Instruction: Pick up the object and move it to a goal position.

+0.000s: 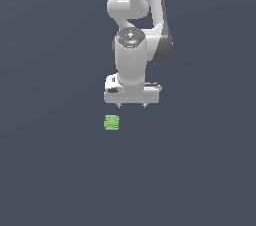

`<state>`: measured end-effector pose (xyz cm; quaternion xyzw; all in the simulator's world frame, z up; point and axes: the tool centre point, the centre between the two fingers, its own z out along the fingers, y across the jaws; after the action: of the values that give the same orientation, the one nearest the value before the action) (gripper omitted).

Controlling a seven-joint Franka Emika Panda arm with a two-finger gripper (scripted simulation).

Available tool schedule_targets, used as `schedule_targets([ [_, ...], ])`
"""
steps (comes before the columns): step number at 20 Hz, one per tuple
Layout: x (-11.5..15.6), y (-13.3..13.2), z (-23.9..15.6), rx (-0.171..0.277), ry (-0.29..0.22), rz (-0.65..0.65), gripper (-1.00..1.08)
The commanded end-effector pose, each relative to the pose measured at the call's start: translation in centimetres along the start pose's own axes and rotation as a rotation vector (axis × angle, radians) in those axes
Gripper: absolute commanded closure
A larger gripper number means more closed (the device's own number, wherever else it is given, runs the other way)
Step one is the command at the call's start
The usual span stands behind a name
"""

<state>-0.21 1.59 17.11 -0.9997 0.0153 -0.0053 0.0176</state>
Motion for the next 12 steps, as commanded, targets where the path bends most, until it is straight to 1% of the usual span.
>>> schedule_targets([
  [1,0.0,0.0,0.0,0.000,0.000,0.000,-0.92],
  [4,0.2,0.0,-0.3,0.002,0.005,-0.003,-0.92],
  [12,1.3,0.0,-2.3,0.017,0.043,-0.012,-0.92],
])
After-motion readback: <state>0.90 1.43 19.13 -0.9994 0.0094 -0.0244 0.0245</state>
